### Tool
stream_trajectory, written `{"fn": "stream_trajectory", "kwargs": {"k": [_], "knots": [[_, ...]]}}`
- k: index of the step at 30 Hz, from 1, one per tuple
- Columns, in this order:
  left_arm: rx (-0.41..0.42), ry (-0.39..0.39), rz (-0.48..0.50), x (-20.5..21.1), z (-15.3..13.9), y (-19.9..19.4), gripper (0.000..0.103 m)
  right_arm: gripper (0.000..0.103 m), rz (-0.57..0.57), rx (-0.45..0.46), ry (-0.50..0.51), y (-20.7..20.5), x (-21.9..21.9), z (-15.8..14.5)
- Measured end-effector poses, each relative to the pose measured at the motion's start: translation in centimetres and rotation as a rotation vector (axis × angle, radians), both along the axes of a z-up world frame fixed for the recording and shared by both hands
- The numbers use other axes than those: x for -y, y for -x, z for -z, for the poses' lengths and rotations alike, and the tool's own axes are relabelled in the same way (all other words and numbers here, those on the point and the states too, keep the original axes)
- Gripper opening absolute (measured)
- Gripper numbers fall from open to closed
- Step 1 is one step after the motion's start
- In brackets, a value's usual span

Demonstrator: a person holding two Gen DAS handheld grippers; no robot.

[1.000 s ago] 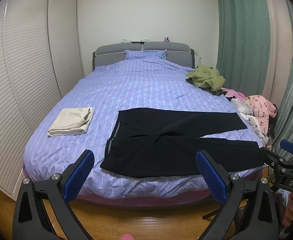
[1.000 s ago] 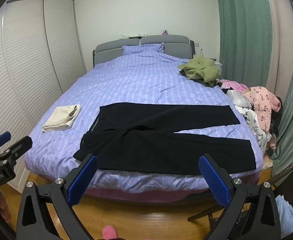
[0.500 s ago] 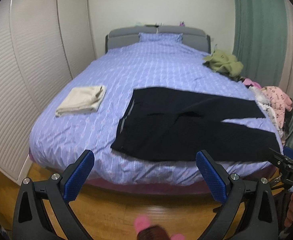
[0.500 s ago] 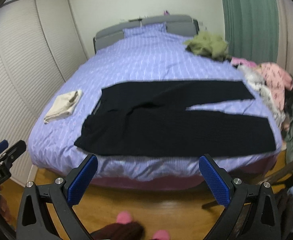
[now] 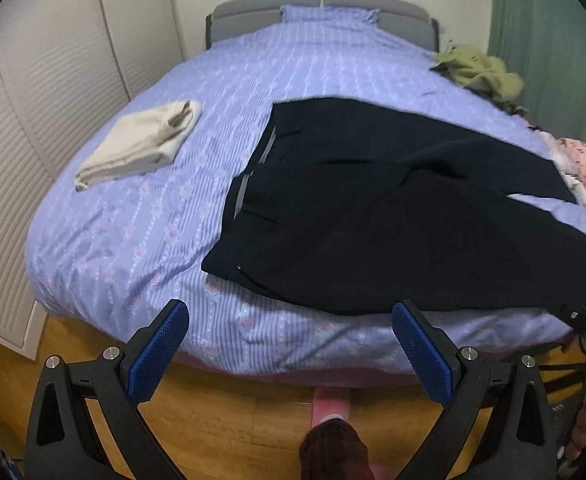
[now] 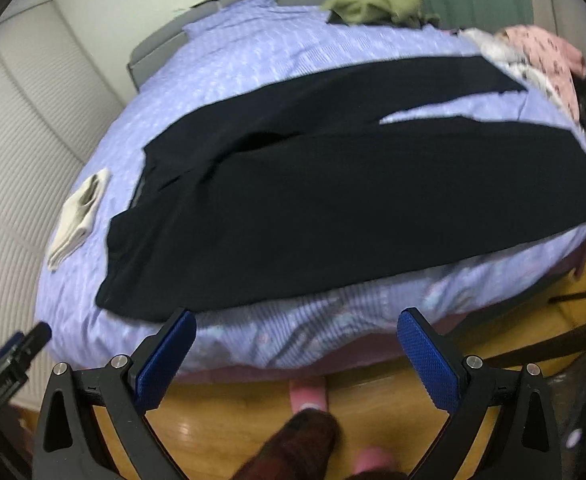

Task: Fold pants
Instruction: 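Grasp the trouser waistband with the left tool while the right tool grasps it too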

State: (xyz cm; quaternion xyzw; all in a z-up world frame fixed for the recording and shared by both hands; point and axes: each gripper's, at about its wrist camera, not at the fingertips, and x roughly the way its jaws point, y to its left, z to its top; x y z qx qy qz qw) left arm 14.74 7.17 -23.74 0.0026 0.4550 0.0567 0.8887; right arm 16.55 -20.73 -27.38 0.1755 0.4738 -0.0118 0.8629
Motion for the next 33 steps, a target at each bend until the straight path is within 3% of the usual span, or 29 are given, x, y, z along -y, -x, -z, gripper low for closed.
{"fn": "stream_trajectory", "kwargs": {"k": [10, 13, 21, 22, 25, 27, 29, 30, 32, 33], "knots": [[-0.059, 0.145, -0.112, -3.9, 9.0, -5.6, 0.103, 0.096, 0.138, -0.031, -0.069, -4.8, -0.3, 8.0], [-0.079, 0.199, -0.13, -4.3, 10.8, -6.5, 0.103, 0.094, 0.18, -0.044, -0.138, -5.1, 0.3, 10.1], [-0.13, 0.331, -0.133, -4.9, 14.1, -8.7, 0.102, 0.081, 0.184, -0.074, -0.211, -6.0, 0.7, 12.2], [-0.141, 0.349, -0.133, -4.9, 14.5, -9.1, 0.097, 0.078, 0.185, -0.076, -0.203, -6.2, 0.8, 12.4], [-0.146, 0.358, -0.092, -4.3, 14.3, -9.8, 0.069, 0.066, 0.177, -0.091, -0.188, -6.7, 1.1, 12.8], [-0.141, 0.339, -0.081, -3.9, 13.4, -10.0, 0.05, 0.051, 0.176, -0.097, -0.187, -7.0, 1.5, 12.6], [-0.132, 0.284, -0.072, -3.5, 12.0, -10.2, 0.017, 0.034, 0.167, -0.096, -0.177, -7.3, 2.0, 11.8], [-0.127, 0.258, -0.063, -3.3, 11.3, -10.3, 0.014, 0.023, 0.154, -0.095, -0.157, -7.6, 2.1, 11.1], [-0.118, 0.239, -0.029, -3.0, 9.7, -10.4, 0.012, 0.013, 0.113, -0.066, -0.104, -8.1, 2.2, 9.3], [-0.116, 0.24, -0.018, -2.8, 8.8, -10.4, 0.011, 0.013, 0.087, -0.043, -0.077, -8.6, 2.1, 7.6]]}}
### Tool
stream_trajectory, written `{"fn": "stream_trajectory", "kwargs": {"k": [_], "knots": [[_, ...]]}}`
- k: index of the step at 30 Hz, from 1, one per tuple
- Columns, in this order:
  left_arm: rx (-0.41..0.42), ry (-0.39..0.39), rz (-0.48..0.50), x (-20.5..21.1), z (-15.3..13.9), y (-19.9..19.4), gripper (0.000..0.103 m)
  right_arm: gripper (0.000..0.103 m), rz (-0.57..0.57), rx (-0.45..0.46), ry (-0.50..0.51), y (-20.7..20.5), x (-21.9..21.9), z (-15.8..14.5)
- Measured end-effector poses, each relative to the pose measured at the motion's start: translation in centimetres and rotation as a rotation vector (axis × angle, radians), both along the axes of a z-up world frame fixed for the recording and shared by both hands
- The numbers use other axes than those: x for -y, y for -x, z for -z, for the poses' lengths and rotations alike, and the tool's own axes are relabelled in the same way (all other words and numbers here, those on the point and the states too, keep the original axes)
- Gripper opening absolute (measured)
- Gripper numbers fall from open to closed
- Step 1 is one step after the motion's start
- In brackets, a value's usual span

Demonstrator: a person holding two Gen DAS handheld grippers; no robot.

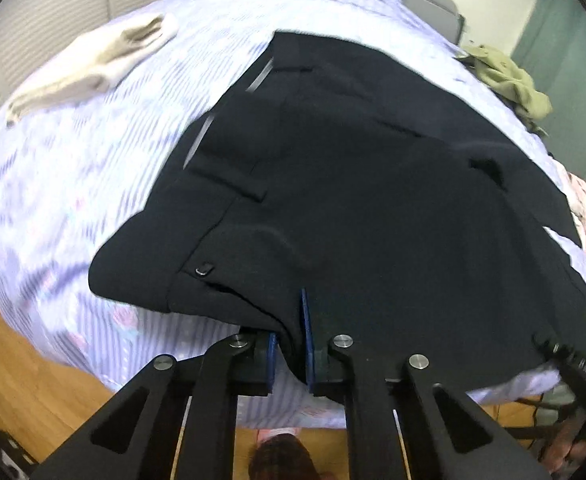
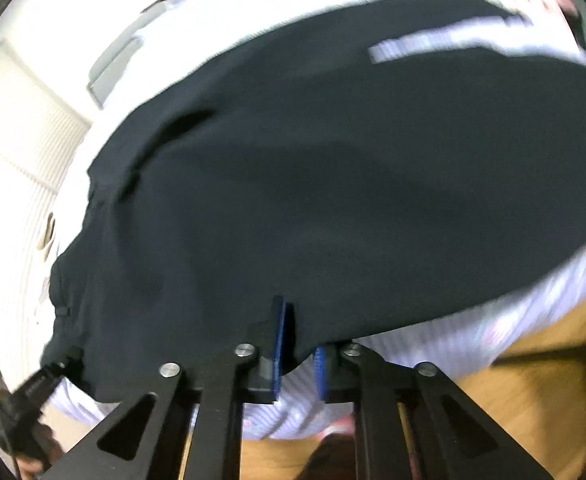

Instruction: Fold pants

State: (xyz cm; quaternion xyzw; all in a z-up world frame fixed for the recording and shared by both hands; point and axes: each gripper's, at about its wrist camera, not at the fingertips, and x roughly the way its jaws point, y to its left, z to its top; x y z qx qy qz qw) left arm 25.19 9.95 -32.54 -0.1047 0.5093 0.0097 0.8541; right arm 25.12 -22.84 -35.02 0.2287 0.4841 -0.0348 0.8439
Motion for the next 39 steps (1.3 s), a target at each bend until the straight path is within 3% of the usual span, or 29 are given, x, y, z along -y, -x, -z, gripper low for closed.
{"fn": "stream_trajectory", "kwargs": {"k": [6, 10, 13, 18, 24, 28, 34, 39], "knots": [[0.047, 0.04, 0.007, 0.0, -6.1, -2.5, 0.01, 0.011, -0.036, 0.115, 0.09, -3.6, 0.0, -8.5], [0.128, 0.054, 0.021, -0.3, -11.1, -7.1, 0.01, 0.01, -0.02, 0.154, 0.101, -7.2, 0.1, -12.9], [0.184, 0.054, 0.047, -0.2, -13.9, -11.5, 0.01, 0.01, -0.004, 0.158, 0.118, -10.2, 0.0, -15.1], [0.197, 0.059, 0.072, -0.2, -14.7, -19.2, 0.01, 0.01, -0.015, 0.158, 0.179, -16.5, 0.3, -17.0], [0.122, 0.017, 0.066, 0.4, -12.4, -28.6, 0.01, 0.01, -0.06, 0.087, 0.194, -26.6, 0.3, -15.5], [0.047, -0.003, 0.065, 0.5, -8.3, -34.2, 0.01, 0.01, -0.118, 0.028, 0.222, -32.2, -0.2, -12.7], [-0.073, -0.021, 0.064, 1.2, -2.7, -39.2, 0.01, 0.01, -0.188, -0.079, 0.246, -38.6, -0.2, -7.3], [-0.136, -0.069, 0.078, 2.1, -0.3, -42.0, 0.014, 0.01, -0.203, -0.169, 0.234, -41.5, 0.3, -3.6]]}}
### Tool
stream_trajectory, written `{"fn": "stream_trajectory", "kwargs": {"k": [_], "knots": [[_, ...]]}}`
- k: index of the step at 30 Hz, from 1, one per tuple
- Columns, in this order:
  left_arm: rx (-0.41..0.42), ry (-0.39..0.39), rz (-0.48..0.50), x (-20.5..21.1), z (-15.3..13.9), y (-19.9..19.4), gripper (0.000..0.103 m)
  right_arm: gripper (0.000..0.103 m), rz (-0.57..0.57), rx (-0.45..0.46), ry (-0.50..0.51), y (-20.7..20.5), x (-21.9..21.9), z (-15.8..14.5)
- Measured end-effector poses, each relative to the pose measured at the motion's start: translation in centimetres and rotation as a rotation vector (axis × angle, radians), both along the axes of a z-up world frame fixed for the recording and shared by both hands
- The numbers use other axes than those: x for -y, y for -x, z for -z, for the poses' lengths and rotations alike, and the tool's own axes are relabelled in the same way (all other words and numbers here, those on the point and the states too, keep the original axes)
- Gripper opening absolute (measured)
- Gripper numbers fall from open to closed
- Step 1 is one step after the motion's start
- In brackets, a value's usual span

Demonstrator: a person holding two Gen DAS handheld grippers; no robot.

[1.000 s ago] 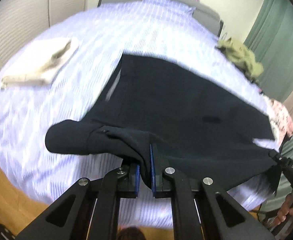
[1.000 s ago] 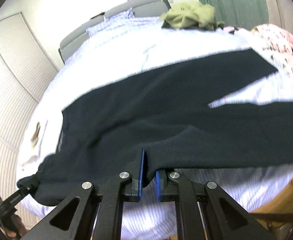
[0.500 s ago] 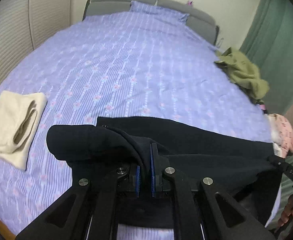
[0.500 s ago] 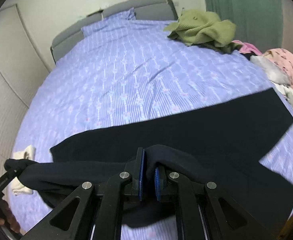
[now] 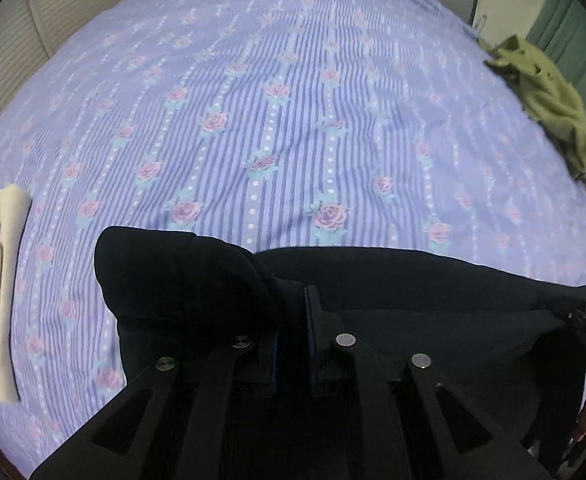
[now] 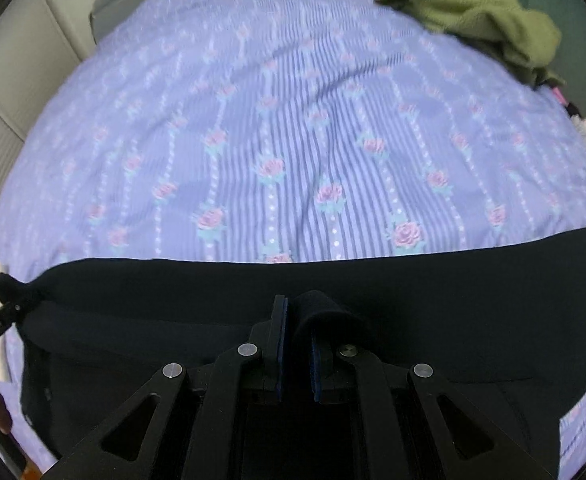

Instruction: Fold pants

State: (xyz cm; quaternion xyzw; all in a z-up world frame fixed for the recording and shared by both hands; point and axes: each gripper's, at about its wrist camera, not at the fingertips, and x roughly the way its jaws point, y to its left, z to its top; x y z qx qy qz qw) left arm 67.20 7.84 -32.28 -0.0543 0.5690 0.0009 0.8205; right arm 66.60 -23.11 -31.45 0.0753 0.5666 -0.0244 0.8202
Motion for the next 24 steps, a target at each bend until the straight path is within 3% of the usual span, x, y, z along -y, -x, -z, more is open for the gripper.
{"fn": "stream_trajectory", "kwargs": {"k": [5, 7, 9, 10, 11, 12, 15, 18, 24], "knots": [[-0.073, -0.122, 0.048, 2.0, 0.9, -1.5, 0.019, 0.014, 0.021, -0.072, -0.02, -1.4, 0.0, 2.0], [-0.081, -0.164, 0.054, 2.9, 1.0, -1.8, 0.022, 0.026, -0.001, -0.079, -0.028, -1.6, -0.4, 2.2], [-0.098, -0.152, 0.031, 2.8, 0.7, -1.9, 0.029, 0.048, -0.02, -0.065, -0.055, -1.5, -0.8, 1.7], [-0.104, -0.114, 0.012, 2.5, 0.4, -2.1, 0.045, 0.052, -0.029, -0.054, -0.064, -1.4, -1.1, 1.2], [-0.098, -0.061, -0.005, 2.3, -0.1, -2.1, 0.07, 0.055, -0.033, -0.05, -0.067, -1.3, -1.4, 0.9], [-0.078, -0.006, -0.029, 1.9, -0.9, -2.0, 0.078, 0.056, -0.035, -0.049, -0.07, -1.2, -1.5, 0.5], [0.021, 0.031, -0.059, 1.3, -4.5, -1.0, 0.082, 0.066, -0.026, -0.014, -0.135, -0.3, -1.6, -1.8], [0.063, 0.021, -0.035, 1.8, -6.9, 0.5, 0.084, 0.067, -0.019, 0.034, -0.164, 1.4, -1.2, -4.6], [0.143, 0.026, 0.15, 4.4, -10.9, 6.0, 0.084, 0.067, -0.079, 0.141, -0.082, 7.0, -0.9, -10.7]]}}
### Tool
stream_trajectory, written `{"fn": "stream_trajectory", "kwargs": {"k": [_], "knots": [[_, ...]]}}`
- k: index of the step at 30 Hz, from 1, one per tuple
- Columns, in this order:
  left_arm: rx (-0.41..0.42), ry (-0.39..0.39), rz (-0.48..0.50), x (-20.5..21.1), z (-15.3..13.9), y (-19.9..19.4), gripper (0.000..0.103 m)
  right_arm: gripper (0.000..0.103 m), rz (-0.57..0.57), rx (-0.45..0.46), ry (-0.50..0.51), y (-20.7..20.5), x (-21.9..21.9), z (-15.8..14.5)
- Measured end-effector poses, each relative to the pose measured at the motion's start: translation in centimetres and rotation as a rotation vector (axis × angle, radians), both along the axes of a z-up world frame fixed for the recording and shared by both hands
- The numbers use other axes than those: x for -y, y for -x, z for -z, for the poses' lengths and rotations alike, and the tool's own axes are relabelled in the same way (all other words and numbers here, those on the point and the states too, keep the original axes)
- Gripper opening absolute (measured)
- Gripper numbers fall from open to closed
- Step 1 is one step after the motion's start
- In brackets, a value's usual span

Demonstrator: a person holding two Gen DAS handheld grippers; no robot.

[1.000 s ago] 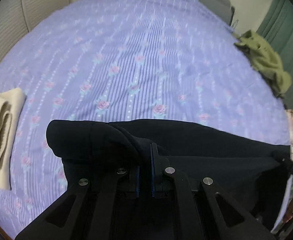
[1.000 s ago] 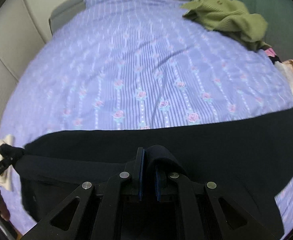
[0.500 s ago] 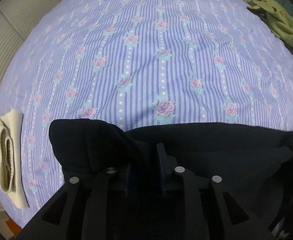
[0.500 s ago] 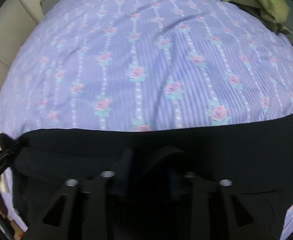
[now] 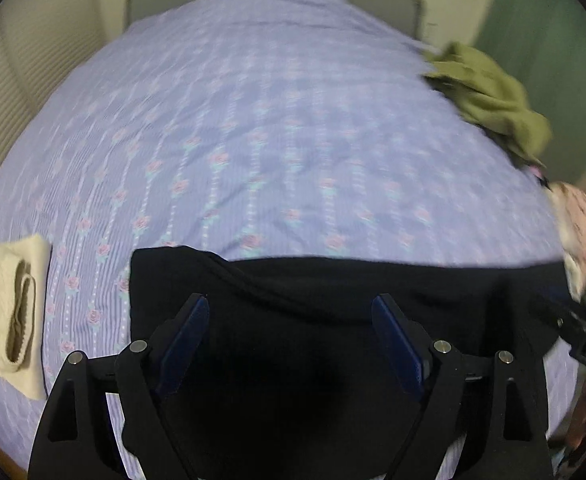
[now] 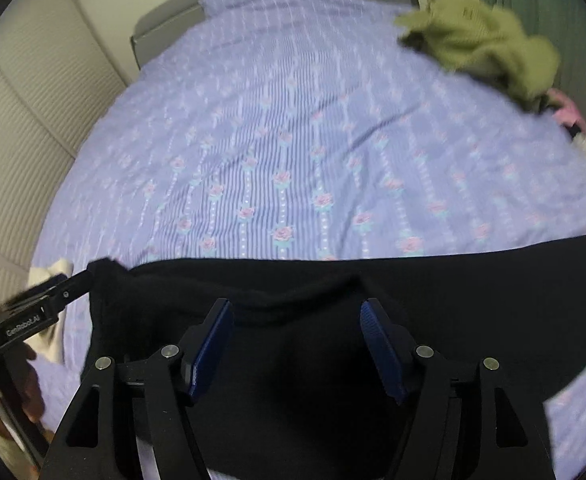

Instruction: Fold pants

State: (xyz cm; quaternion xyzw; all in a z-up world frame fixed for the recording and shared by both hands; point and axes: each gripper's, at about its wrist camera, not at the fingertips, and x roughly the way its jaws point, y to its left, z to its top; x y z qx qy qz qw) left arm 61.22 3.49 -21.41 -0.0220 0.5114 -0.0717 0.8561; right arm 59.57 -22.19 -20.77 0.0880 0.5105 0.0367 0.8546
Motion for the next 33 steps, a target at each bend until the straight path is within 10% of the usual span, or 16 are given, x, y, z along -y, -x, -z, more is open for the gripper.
{"fn": "stream_trajectory", "kwargs": {"k": [11, 33], "knots": [[0.038, 0.056, 0.247, 10.2, -3.4, 12.4, 0.084, 0.067, 0.013, 0.028, 0.131, 15.6, 6.3, -4.5], [-0.203, -0.082, 0.466, 25.1, 5.9, 23.6, 0.084, 0.067, 0.094, -0.342, 0.137, 31.0, 13.9, 11.4]]}}
